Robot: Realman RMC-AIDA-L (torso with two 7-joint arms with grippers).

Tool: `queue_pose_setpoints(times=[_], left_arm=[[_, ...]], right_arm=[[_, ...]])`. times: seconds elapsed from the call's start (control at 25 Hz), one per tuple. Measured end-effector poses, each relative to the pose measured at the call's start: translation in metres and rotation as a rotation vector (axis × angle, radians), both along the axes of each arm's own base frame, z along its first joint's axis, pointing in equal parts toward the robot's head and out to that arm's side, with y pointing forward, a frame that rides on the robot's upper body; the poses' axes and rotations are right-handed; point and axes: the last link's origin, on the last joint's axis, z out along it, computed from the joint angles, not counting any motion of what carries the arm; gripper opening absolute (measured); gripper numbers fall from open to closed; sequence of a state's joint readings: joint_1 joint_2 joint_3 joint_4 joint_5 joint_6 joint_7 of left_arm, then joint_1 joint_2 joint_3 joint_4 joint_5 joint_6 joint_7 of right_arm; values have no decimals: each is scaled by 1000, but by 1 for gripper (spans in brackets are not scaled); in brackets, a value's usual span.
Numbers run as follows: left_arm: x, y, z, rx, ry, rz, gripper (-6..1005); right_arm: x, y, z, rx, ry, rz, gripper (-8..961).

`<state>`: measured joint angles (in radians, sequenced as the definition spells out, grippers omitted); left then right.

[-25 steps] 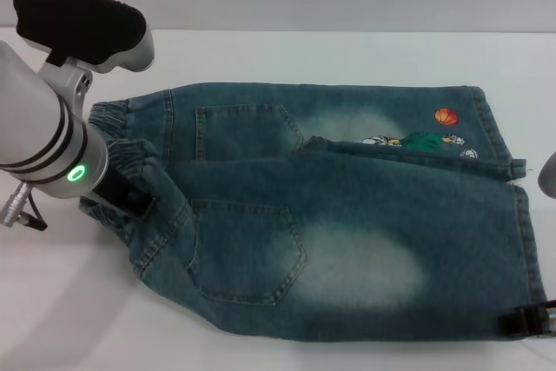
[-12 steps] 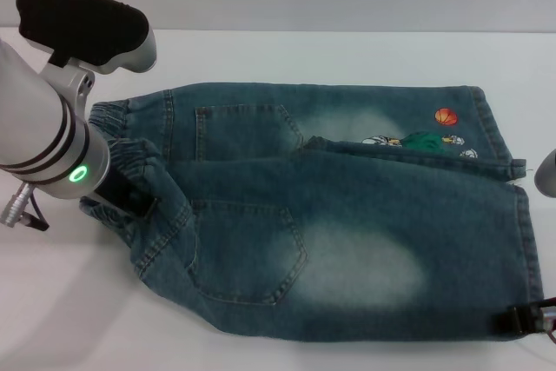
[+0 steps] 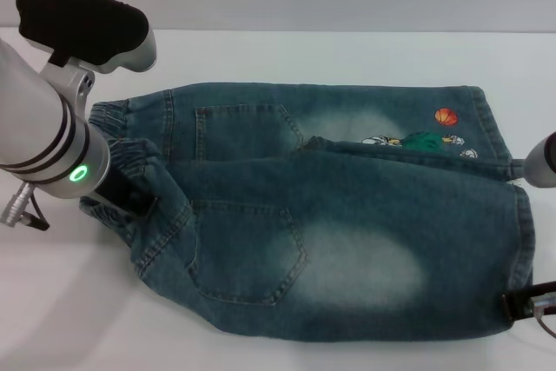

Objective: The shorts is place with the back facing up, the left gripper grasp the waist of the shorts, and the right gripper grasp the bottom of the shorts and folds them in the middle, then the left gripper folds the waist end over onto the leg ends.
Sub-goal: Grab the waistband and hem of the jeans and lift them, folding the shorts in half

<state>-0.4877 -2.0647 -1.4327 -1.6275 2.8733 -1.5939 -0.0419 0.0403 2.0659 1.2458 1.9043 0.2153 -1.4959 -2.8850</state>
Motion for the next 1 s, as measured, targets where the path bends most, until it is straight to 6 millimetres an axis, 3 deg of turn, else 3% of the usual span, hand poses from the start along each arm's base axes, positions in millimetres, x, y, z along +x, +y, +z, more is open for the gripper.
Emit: queue_pose_setpoints(times=[0.08, 0.2, 0.4, 1.0], left_arm=[[0, 0, 0, 1, -1, 0, 133], [0, 1, 0, 5, -3, -3, 133], [1, 2, 0, 11, -8, -11, 133], [-8, 9, 3, 105, -71, -40, 132]], right_arm=[[-1, 1, -1, -2, -3, 11, 332], [-2, 3, -2, -2, -4, 24, 109], [-9, 8, -2, 19, 10, 75, 38], [-21, 39, 3, 185, 51, 256, 37]])
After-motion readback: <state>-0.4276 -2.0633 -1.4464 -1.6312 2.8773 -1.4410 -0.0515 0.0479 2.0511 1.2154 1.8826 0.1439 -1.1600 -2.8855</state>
